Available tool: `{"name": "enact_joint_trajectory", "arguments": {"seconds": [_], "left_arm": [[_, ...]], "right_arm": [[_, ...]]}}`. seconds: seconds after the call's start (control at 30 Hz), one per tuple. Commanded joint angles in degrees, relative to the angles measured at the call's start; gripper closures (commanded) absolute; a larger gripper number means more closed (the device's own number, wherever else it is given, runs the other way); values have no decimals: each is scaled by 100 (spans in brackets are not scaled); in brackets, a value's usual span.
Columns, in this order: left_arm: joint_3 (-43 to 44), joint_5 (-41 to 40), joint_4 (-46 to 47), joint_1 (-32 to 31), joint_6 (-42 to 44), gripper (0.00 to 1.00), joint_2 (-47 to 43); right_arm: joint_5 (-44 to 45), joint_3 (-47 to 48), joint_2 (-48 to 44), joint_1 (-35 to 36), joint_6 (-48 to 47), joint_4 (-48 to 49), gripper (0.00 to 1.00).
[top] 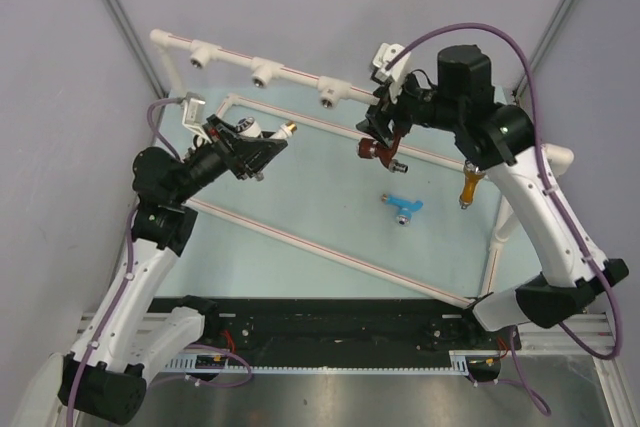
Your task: Install the water faucets
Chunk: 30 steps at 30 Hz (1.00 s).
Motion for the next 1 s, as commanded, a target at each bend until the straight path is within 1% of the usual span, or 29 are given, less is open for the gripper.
{"name": "enact_joint_trajectory", "arguments": {"seconds": [0.0, 0.13, 0.17, 0.27, 0.43, 0.57, 0.73, 0.93, 0.97], "left_arm": [[481, 982, 612, 35, -691, 100, 154], [709, 1211, 621, -96, -754, 100, 216], [736, 1246, 621, -193, -754, 100, 234], [894, 1360, 612, -456, -745, 100, 321], [1122, 1422, 419, -983, -534, 100, 454], [1167, 1396, 305, -1221, -437, 100, 498], [1246, 1379, 173, -1555, -279, 100, 585], [1378, 1326, -205, -1661, -24, 100, 735], [1404, 1326, -240, -1679, 2, 100, 752]], "right_arm": [[-924, -42, -811, 125, -119, -193, 22], [-1609, -201, -1119, 178, -549, -220, 20], [-1863, -219, -1189, 213, -628, -246, 20], [-2207, -228, -1225, 389, -840, -316, 19], [-2156, -79, -1014, 775, -1042, -509, 20], [-1910, 9, -829, 1039, -1112, -598, 22], [-1839, 89, -627, 1259, -1130, -606, 26], [-1787, 150, -504, 1391, -1104, -545, 29], [-1778, 150, -495, 1400, -1095, -553, 32]]}}
